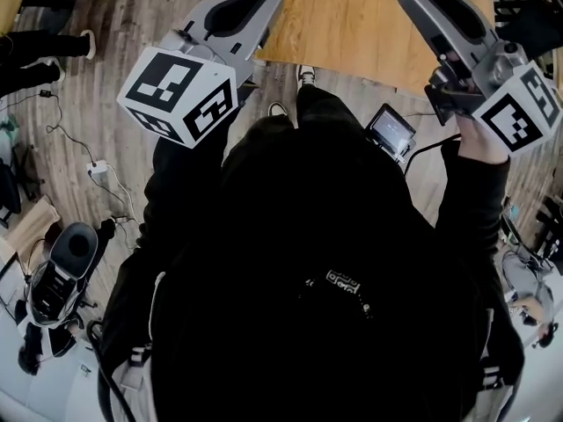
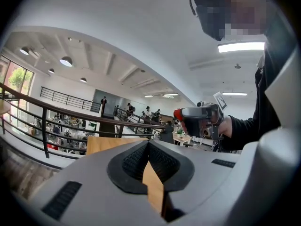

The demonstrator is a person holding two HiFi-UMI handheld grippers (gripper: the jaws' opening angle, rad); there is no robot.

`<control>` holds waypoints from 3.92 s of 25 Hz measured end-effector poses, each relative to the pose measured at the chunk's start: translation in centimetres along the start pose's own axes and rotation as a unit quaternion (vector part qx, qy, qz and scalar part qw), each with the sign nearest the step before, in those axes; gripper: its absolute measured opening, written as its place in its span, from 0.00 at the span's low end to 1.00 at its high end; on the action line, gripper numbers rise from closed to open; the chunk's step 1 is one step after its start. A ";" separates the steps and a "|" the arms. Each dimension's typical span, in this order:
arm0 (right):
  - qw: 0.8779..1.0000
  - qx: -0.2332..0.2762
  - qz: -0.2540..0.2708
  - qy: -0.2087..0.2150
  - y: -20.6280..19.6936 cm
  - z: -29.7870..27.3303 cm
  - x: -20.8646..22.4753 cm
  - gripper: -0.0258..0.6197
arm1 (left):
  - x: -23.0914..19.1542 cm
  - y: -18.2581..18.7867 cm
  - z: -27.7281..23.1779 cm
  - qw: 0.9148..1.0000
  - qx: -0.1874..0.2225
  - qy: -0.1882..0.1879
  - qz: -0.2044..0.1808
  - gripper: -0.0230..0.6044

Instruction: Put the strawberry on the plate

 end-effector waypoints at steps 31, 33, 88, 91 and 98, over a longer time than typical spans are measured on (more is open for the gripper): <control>0.998 0.033 -0.047 0.025 -2.3 2.4 3.7 0.26 | 3.6 -0.3 -3.4 0.999 -0.045 0.006 -0.022 0.03; 0.997 0.032 -0.062 0.037 -2.8 2.6 4.2 0.26 | 4.4 -0.4 -3.6 0.998 -0.061 0.010 -0.019 0.03; 0.997 -0.011 -0.050 -0.052 -1.9 4.5 2.2 0.26 | 7.0 2.5 -1.9 0.991 -0.070 -0.108 -0.023 0.03; 0.998 -0.019 -0.051 -0.043 -2.2 3.5 3.1 0.26 | 6.5 2.4 -1.9 0.992 -0.067 -0.102 -0.014 0.03; 0.998 -0.035 -0.045 -0.030 -1.2 1.4 4.6 0.26 | 6.2 2.6 -2.5 0.993 -0.061 -0.098 0.003 0.03</control>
Point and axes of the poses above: the fingertips, and each gripper's own axes: z backward along the fingers, x to its right, y out of its top, the point moved 7 cm from there along z, backward along the fingers, and after that the axes turned 3 degrees about -y, right-handed, at the moved point
